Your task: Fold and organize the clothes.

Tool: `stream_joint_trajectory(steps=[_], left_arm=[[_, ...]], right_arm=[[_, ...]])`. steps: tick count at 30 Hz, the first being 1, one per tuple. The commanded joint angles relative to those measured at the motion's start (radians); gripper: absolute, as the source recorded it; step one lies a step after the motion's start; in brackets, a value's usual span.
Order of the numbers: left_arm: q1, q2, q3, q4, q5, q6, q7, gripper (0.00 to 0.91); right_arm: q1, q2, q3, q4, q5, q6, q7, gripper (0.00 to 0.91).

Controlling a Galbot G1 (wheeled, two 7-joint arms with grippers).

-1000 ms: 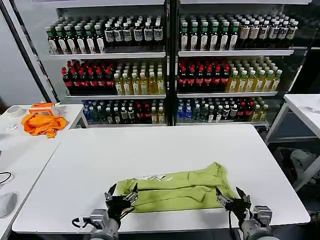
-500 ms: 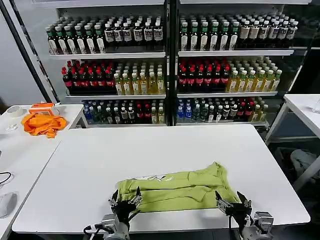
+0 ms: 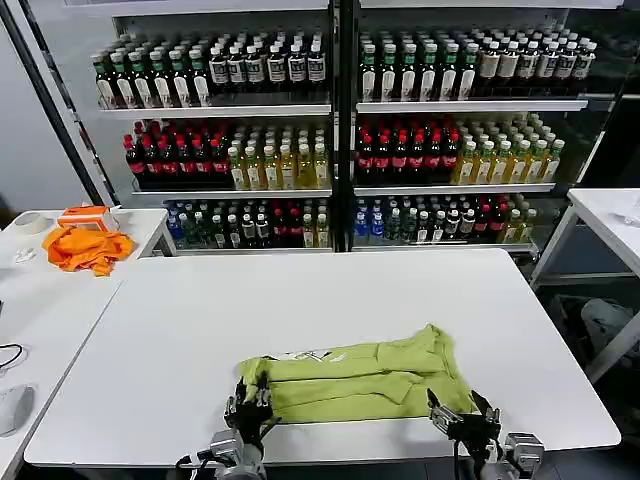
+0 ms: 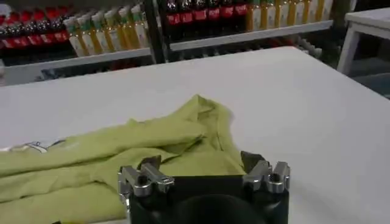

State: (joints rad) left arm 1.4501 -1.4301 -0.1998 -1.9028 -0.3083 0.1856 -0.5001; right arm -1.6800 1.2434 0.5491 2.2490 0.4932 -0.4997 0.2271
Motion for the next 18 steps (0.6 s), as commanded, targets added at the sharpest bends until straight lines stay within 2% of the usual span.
stream_joint_trajectory(steps=[1, 8, 13, 18], left_arm=[[-0.009, -0.018, -0.016, 0.038, -0.035, -0.064, 0.009, 0.020], [-0.005, 0.015, -0.081, -0.017, -0.094, -0.078, 0.024, 0.020], [-0.008, 0.112, -0.196, -0.101, -0.182, -0.053, 0.036, 0.020], [-0.010, 0.251, -0.352, -0.160, -0.341, -0.004, 0.048, 0.020]], right_arm=[[-0.008, 0.005, -0.001, 0.002, -0.006, 0.001, 0.001, 0.907], [-0.003, 0.000, 0.008, 0.009, -0.001, -0.001, 0.001, 0.907], [0.000, -0.005, 0.014, 0.010, 0.004, -0.002, 0.001, 0.907], [0.009, -0.018, 0.013, 0.009, 0.006, -0.002, 0.000, 0.907]])
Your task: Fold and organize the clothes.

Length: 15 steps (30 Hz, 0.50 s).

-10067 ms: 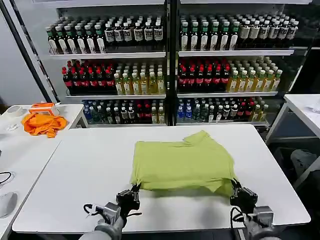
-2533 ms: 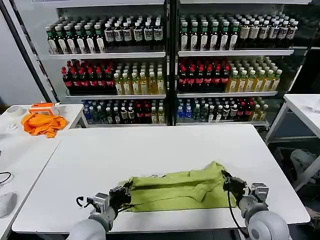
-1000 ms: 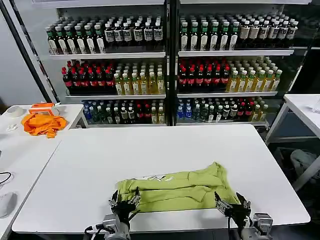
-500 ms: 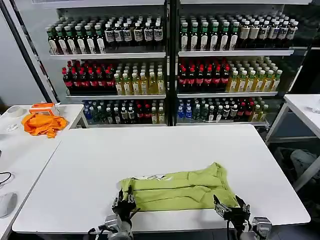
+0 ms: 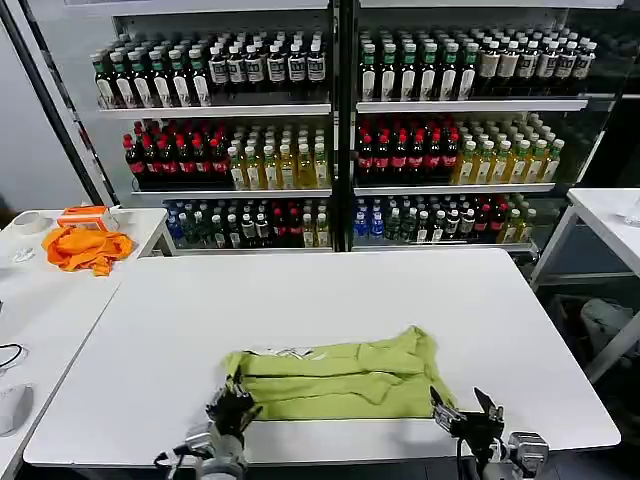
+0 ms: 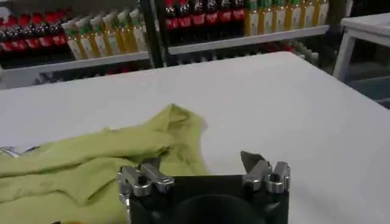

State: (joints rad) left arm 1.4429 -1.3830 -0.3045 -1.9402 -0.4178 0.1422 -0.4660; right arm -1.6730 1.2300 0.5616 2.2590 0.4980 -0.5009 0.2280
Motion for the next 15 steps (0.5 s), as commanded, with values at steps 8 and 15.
stream_joint_trajectory(steps=[8, 15], left_arm=[[0.017, 0.249, -0.204, -0.268, -0.607, 0.079, 0.046, 0.020], [-0.045, 0.085, 0.106, -0.302, -0.658, 0.076, 0.058, 0.020]], right_arm=[[0.027, -0.022, 0.010, -0.011, 0.005, -0.002, -0.006, 0.907], [0.027, -0.024, 0.006, -0.019, 0.001, 0.000, -0.008, 0.907]])
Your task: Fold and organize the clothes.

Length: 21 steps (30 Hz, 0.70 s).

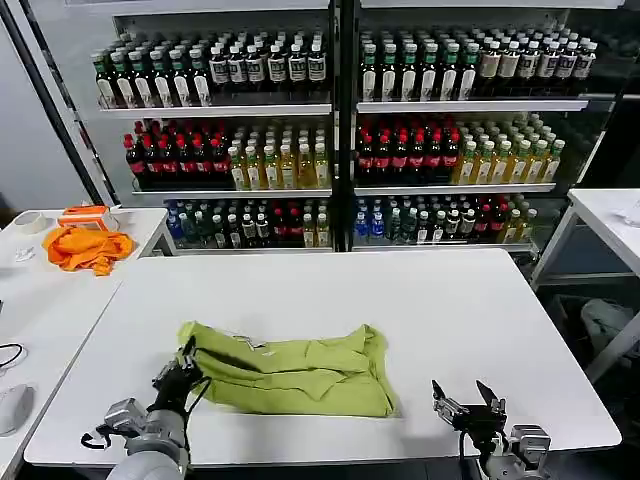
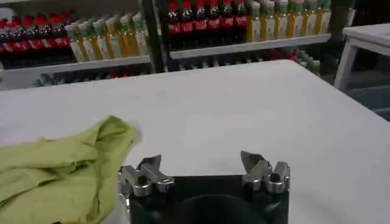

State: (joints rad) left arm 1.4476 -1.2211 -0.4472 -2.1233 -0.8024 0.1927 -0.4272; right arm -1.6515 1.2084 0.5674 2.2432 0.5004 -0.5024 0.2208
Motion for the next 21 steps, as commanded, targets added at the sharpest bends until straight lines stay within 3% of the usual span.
stream_joint_trajectory(steps=[1, 8, 18, 20, 21], left_arm=[[-0.060, -0.103, 0.295, -0.108, -0.262, 0.024, 0.019, 0.020], [-0.145, -0.226, 0.472, 0.071, -0.092, -0.022, 0.014, 0.020], [-0.249, -0.358, 0.554, 0.285, 0.171, -0.069, -0.042, 0.020], [-0.261, -0.371, 0.569, 0.319, 0.248, -0.073, -0.042, 0.101], [-0.269, -0.375, 0.577, 0.343, 0.286, -0.074, -0.040, 0.413]], right_arm=[[0.005, -0.003, 0.001, -0.004, -0.002, 0.002, -0.001, 0.907], [0.000, -0.015, 0.012, -0.007, 0.000, 0.007, -0.003, 0.907], [0.016, -0.026, 0.004, -0.012, 0.003, 0.007, -0.003, 0.907], [0.024, -0.028, -0.002, -0.020, 0.004, 0.007, -0.002, 0.907], [0.026, -0.028, -0.004, -0.022, 0.005, 0.007, -0.002, 0.907]])
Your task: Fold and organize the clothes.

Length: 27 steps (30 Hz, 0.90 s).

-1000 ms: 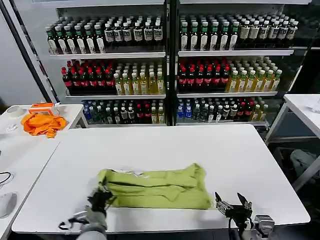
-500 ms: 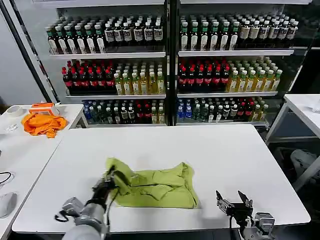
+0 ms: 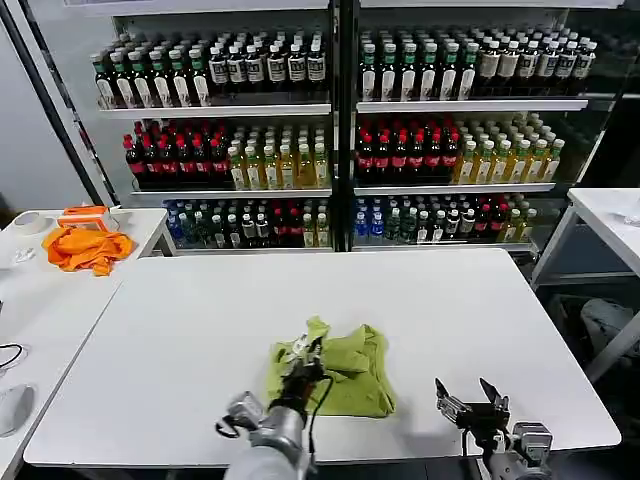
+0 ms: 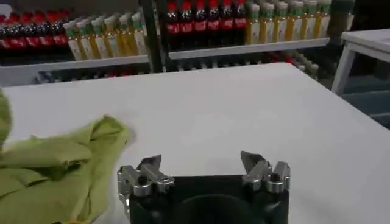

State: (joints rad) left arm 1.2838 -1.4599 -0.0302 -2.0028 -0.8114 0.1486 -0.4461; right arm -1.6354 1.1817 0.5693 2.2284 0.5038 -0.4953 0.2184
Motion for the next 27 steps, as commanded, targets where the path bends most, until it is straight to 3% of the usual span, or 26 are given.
stream_joint_trajectory(steps=[1, 2, 10, 14, 19, 27], left_arm=[[-0.109, -0.137, 0.173, 0.252, 0.394, -0.055, -0.019, 0.725], [-0.113, -0.139, 0.183, 0.271, 0.443, -0.078, -0.013, 0.907], [-0.101, -0.113, 0.252, 0.166, 0.474, -0.096, 0.058, 0.907], [-0.051, -0.054, 0.257, 0.089, 0.482, -0.098, 0.060, 0.907], [-0.001, 0.048, 0.108, -0.008, 0.466, -0.079, 0.036, 0.907], [0.040, 0.153, -0.201, 0.017, 0.266, 0.065, -0.026, 0.907]], right_arm=[[0.013, -0.002, -0.009, -0.009, 0.001, -0.001, 0.000, 0.907], [0.015, -0.003, -0.012, -0.011, 0.001, -0.001, 0.000, 0.907], [0.024, -0.008, -0.014, -0.018, 0.006, -0.002, 0.000, 0.907], [0.030, -0.007, -0.013, -0.020, 0.013, -0.002, 0.001, 0.907], [0.045, -0.004, -0.018, -0.026, 0.016, -0.002, 0.001, 0.907], [0.058, 0.005, -0.037, -0.038, 0.011, -0.003, 0.002, 0.907]])
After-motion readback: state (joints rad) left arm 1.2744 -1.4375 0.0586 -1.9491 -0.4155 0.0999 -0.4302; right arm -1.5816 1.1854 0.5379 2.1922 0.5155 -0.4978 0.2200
